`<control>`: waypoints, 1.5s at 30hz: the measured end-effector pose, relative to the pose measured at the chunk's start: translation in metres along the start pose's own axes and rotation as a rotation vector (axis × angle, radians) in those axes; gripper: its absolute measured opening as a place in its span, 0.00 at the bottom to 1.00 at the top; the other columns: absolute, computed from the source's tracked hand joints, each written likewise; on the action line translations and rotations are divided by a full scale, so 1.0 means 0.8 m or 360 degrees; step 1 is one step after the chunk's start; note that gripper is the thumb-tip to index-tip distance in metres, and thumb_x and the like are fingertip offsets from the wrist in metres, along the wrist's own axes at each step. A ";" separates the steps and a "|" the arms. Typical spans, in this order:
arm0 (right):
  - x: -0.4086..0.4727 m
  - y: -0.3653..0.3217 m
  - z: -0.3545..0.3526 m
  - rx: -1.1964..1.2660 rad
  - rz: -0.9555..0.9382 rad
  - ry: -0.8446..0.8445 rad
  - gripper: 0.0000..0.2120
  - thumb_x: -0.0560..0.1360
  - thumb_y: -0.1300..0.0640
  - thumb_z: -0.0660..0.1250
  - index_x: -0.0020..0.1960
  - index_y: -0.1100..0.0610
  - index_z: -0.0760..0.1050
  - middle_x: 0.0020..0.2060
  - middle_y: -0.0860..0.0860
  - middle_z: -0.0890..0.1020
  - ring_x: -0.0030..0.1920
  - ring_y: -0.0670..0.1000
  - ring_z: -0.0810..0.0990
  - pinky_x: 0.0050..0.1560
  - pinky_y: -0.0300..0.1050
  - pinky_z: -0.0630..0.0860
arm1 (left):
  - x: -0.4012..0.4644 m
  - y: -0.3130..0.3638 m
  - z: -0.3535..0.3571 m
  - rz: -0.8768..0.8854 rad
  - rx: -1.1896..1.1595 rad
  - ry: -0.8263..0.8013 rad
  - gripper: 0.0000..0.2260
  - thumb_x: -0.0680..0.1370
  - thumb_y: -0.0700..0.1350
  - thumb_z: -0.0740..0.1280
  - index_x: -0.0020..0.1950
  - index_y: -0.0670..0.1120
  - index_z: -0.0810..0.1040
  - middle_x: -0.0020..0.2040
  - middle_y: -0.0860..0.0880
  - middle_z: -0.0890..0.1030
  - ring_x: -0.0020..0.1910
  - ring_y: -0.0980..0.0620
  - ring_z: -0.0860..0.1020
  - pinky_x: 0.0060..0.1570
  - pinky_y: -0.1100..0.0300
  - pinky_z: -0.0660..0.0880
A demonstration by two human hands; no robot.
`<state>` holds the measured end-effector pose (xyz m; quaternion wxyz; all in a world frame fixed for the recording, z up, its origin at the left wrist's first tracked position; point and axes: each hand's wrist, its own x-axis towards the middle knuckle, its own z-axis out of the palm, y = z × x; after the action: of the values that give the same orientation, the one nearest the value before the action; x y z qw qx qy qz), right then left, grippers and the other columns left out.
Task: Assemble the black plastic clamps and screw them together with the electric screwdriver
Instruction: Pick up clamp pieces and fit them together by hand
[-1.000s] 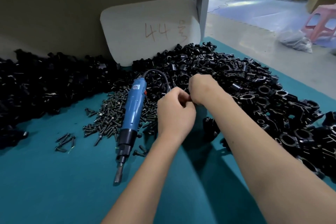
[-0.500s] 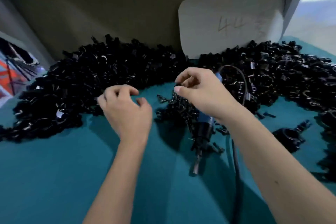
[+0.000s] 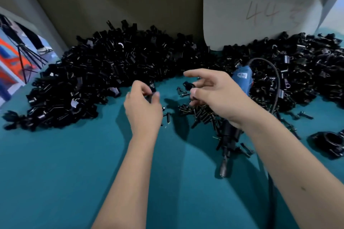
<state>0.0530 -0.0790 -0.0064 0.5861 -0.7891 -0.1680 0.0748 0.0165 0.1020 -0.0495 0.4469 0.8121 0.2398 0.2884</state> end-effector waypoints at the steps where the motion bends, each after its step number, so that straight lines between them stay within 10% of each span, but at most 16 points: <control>1: -0.001 -0.002 -0.004 0.0183 0.0016 0.0012 0.19 0.82 0.67 0.66 0.69 0.52 0.80 0.52 0.56 0.80 0.43 0.52 0.87 0.57 0.49 0.83 | -0.001 0.007 0.001 -0.0126 -0.0363 -0.0106 0.12 0.77 0.41 0.75 0.49 0.52 0.72 0.49 0.49 0.82 0.44 0.50 0.79 0.50 0.55 0.75; 4: -0.007 -0.006 -0.017 0.0629 -0.0019 0.0043 0.19 0.82 0.70 0.65 0.68 0.56 0.79 0.53 0.63 0.81 0.48 0.53 0.85 0.53 0.45 0.84 | -0.009 0.022 0.010 -0.0289 -0.1050 -0.0463 0.18 0.73 0.40 0.79 0.57 0.49 0.75 0.49 0.46 0.87 0.47 0.51 0.85 0.53 0.53 0.81; 14: -0.010 0.000 -0.028 0.0786 0.0018 0.0343 0.12 0.84 0.54 0.67 0.49 0.55 0.87 0.45 0.51 0.83 0.37 0.49 0.78 0.36 0.38 0.75 | -0.023 0.033 0.027 -0.0078 -0.1301 -0.0759 0.16 0.71 0.30 0.78 0.54 0.45 0.83 0.46 0.46 0.86 0.48 0.48 0.84 0.55 0.53 0.81; 20: -0.009 0.005 -0.033 0.1006 0.0056 0.0221 0.09 0.81 0.64 0.70 0.60 0.62 0.83 0.50 0.55 0.84 0.40 0.47 0.81 0.40 0.36 0.77 | -0.025 0.032 0.025 -0.0196 -0.1471 -0.0920 0.12 0.77 0.28 0.70 0.52 0.44 0.84 0.45 0.47 0.86 0.43 0.53 0.84 0.52 0.61 0.81; 36: -0.007 0.010 -0.031 0.0717 -0.0082 0.0190 0.11 0.84 0.58 0.66 0.48 0.57 0.86 0.42 0.54 0.84 0.37 0.49 0.76 0.34 0.39 0.74 | -0.022 0.039 0.026 -0.0568 -0.1842 -0.0953 0.05 0.85 0.37 0.61 0.52 0.39 0.74 0.50 0.36 0.86 0.51 0.39 0.86 0.43 0.61 0.82; 45: -0.009 0.008 -0.033 -0.0411 -0.0506 0.0342 0.18 0.79 0.59 0.74 0.68 0.47 0.82 0.46 0.49 0.79 0.44 0.46 0.77 0.53 0.44 0.78 | -0.025 0.036 0.026 -0.0350 -0.1630 -0.0749 0.15 0.77 0.32 0.73 0.60 0.47 0.81 0.49 0.46 0.84 0.51 0.43 0.84 0.50 0.55 0.81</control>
<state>0.0557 -0.1072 -0.0050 0.4991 -0.8247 -0.2349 -0.1250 0.0204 0.0630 -0.0385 0.8520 0.5047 0.0467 0.1311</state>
